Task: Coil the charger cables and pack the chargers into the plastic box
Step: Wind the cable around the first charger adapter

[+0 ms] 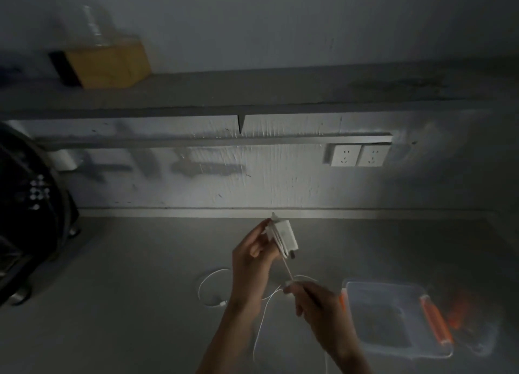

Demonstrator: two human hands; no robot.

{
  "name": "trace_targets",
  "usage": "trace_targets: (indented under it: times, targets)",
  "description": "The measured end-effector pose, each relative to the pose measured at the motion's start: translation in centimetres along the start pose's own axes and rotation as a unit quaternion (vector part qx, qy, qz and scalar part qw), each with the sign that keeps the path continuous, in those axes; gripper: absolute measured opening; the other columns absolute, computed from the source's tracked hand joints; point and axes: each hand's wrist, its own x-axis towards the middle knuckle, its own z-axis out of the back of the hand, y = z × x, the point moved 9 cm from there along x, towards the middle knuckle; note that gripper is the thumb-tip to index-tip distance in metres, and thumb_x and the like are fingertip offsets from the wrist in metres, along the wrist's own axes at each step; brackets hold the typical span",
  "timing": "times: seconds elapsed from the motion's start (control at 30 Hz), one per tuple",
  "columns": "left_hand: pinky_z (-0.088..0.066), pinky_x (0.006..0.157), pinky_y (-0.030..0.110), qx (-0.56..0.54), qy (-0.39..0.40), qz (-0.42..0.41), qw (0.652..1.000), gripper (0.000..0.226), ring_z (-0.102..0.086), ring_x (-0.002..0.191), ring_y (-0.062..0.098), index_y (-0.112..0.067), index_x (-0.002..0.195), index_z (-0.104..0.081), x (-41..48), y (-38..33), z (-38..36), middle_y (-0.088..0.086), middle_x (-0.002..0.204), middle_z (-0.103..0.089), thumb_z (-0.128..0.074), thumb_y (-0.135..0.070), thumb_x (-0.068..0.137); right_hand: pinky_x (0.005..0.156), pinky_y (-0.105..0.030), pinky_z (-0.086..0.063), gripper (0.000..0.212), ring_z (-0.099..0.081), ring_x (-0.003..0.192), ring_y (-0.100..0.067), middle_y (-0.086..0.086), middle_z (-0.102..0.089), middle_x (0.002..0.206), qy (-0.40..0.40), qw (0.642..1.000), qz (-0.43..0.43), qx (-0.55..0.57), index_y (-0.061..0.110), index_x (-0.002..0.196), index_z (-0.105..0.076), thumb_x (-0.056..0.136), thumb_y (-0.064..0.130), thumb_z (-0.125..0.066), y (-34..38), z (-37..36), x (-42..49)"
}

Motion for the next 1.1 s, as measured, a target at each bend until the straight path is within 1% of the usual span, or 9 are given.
trace_targets:
  times: [0.1,0.2,0.3,0.43,0.6,0.7,0.87,0.97,1.1]
  targets:
    - [-0.053,0.057,0.017,0.027,-0.057,0.018,0.998,0.031,-0.065,0.070,0.007,-0.014,0.104,-0.073,2.4,2.8,1.9,0.002,0.075,-0.072,-0.065,0.005,0.081,0.072,-0.009,-0.043,0.020,-0.059,0.064,0.008,0.020,-0.062,0.054,0.023,0.997,-0.005,-0.074,0.046,0.090,-0.068,0.091,0.028,-0.061,0.2,0.1,-2.9]
    - [-0.050,0.063,0.021,0.123,-0.045,0.007,0.991,0.033,-0.058,0.062,-0.006,-0.025,0.101,-0.072,4.0,5.6,2.8,-0.017,0.063,-0.068,-0.064,-0.002,0.079,0.108,-0.036,-0.039,0.016,-0.059,0.108,0.007,0.040,-0.063,0.079,0.025,0.955,0.111,-0.272,0.052,0.094,-0.063,0.087,0.058,-0.051,3.7,1.1,-4.8]
    - [-0.049,0.066,0.026,0.236,0.039,0.005,0.971,0.039,-0.053,0.062,-0.009,-0.027,0.110,-0.071,2.8,7.5,1.2,-0.012,0.066,-0.064,-0.059,-0.019,0.074,0.058,-0.028,-0.059,0.016,-0.069,0.071,-0.005,0.017,-0.071,0.079,0.009,0.894,0.240,-0.379,0.038,0.088,-0.066,0.085,0.043,-0.051,9.5,4.7,-4.3]
    - [-0.052,0.077,0.019,0.174,0.180,0.016,0.968,0.038,-0.064,0.089,0.001,-0.028,0.115,-0.068,-2.3,6.6,-3.0,-0.008,0.104,-0.076,-0.062,-0.017,0.079,0.053,-0.025,-0.052,0.022,-0.066,0.069,-0.008,0.014,-0.070,0.080,0.000,0.821,0.348,-0.453,0.033,0.084,-0.068,0.092,0.034,-0.048,16.5,9.7,-2.2]
    - [-0.052,0.083,0.019,0.104,0.293,-0.019,0.950,0.044,-0.067,0.097,0.006,-0.023,0.126,-0.061,-7.8,0.6,-6.5,-0.007,0.111,-0.073,-0.064,-0.026,0.082,0.063,-0.028,-0.053,0.011,-0.064,0.072,-0.005,0.013,-0.072,0.079,0.010,0.876,0.335,-0.346,0.032,0.082,-0.074,0.087,0.037,-0.064,16.2,12.3,4.0]
    - [-0.052,0.076,0.020,0.054,0.235,-0.024,0.970,0.056,-0.068,0.086,0.010,-0.025,0.126,-0.056,-7.2,-2.6,-5.4,0.002,0.101,-0.074,-0.069,-0.030,0.071,0.063,-0.030,-0.055,0.018,-0.065,0.065,-0.010,0.008,-0.071,0.073,0.060,0.969,0.210,-0.115,0.033,0.077,-0.073,0.080,0.049,-0.066,9.5,10.8,7.0]
    - [-0.054,0.065,0.019,-0.026,0.152,-0.011,0.988,0.041,-0.070,0.079,0.014,-0.018,0.110,-0.067,-5.3,-4.3,-3.4,0.010,0.089,-0.076,-0.066,-0.006,0.071,0.060,-0.025,-0.050,0.026,-0.061,0.064,-0.012,0.002,-0.068,0.064,0.065,0.979,0.048,0.187,0.014,0.075,-0.074,0.074,0.040,-0.073,1.5,2.8,5.7]
    - [-0.057,0.068,0.025,-0.099,0.047,0.000,0.994,0.041,-0.072,0.084,0.020,-0.011,0.105,-0.069,-2.8,-3.1,-1.4,0.011,0.093,-0.077,-0.065,-0.001,0.066,0.046,-0.016,-0.034,0.029,-0.041,0.045,0.001,0.008,-0.049,0.046,0.004,0.990,0.039,0.134,0.008,0.068,-0.067,0.081,0.034,-0.061,0.6,-0.5,3.2]
    - [-0.057,0.064,0.025,-0.144,-0.089,0.052,0.984,0.035,-0.071,0.087,0.026,-0.003,0.107,-0.068,2.0,1.3,2.6,0.016,0.098,-0.072,-0.069,0.003,0.073,0.059,-0.018,-0.044,0.017,-0.054,0.056,-0.001,0.018,-0.065,0.070,-0.018,0.997,0.071,-0.017,0.028,0.085,-0.072,0.092,0.019,-0.061,0.8,-1.6,0.1]
